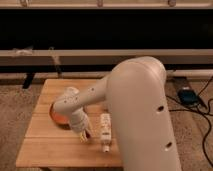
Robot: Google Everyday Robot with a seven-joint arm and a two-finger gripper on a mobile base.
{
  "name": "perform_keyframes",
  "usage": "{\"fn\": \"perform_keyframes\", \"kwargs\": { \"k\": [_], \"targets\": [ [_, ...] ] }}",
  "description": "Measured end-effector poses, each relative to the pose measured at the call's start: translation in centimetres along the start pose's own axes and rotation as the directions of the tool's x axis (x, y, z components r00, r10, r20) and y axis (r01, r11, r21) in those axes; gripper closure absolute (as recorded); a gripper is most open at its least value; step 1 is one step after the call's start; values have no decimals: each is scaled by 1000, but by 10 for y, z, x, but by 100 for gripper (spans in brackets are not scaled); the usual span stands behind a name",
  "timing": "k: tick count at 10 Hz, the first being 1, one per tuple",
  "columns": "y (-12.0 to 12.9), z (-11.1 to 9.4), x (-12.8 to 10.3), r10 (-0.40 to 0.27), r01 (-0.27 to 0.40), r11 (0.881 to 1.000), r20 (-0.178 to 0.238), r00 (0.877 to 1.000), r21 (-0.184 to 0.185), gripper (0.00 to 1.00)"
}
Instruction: Drag the pepper across the table
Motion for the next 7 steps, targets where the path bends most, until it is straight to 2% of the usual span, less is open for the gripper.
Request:
{"fn": "perform_keyframes", "kwargs": {
  "k": [1, 2, 3, 7],
  "targets": [
    [-1, -8, 1, -13, 13, 1000, 45, 999, -12, 30],
    [-3, -18, 4, -25, 27, 999, 91, 996, -19, 22],
    [-6, -22, 6, -29, 32, 999, 109, 994, -21, 20],
    [-4, -24, 4, -34, 37, 999, 119, 992, -24, 20]
  ]
}}
